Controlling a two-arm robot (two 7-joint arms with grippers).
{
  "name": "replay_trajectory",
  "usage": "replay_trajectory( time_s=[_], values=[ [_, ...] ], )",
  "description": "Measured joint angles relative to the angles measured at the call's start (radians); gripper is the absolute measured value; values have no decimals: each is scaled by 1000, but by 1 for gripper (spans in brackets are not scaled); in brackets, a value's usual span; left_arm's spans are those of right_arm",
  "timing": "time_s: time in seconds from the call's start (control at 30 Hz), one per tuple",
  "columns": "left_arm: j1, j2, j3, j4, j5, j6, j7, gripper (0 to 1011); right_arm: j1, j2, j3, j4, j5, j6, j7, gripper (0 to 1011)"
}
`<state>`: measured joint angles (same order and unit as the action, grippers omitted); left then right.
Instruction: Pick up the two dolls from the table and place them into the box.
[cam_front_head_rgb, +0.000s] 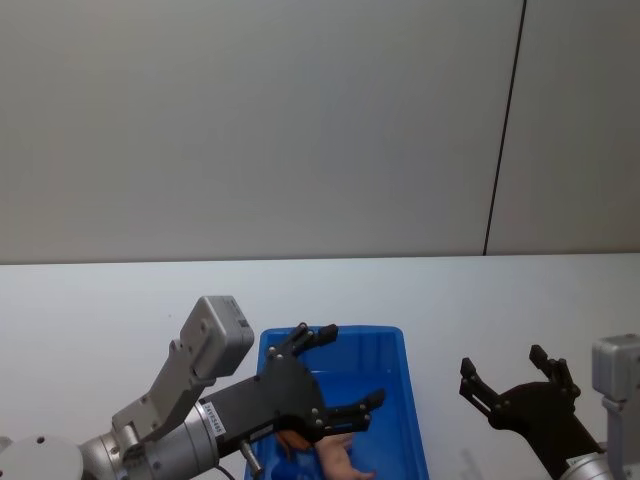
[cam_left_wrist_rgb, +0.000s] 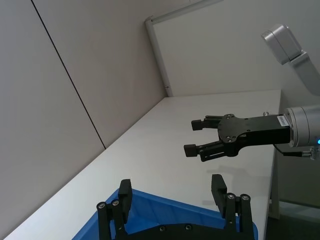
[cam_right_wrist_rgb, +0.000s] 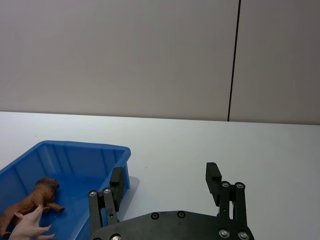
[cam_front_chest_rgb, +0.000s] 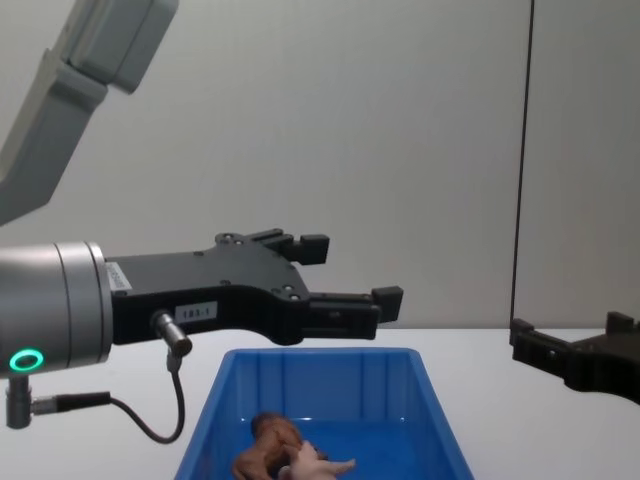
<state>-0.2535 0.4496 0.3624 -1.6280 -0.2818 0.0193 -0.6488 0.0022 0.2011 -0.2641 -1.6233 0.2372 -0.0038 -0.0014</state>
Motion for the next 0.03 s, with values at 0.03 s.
replay_trajectory(
  time_s=[0.03],
  values=[
    [0,0,0,0,0,0,-1,1001,0,0,0,0,0,0,0,1001]
  ],
)
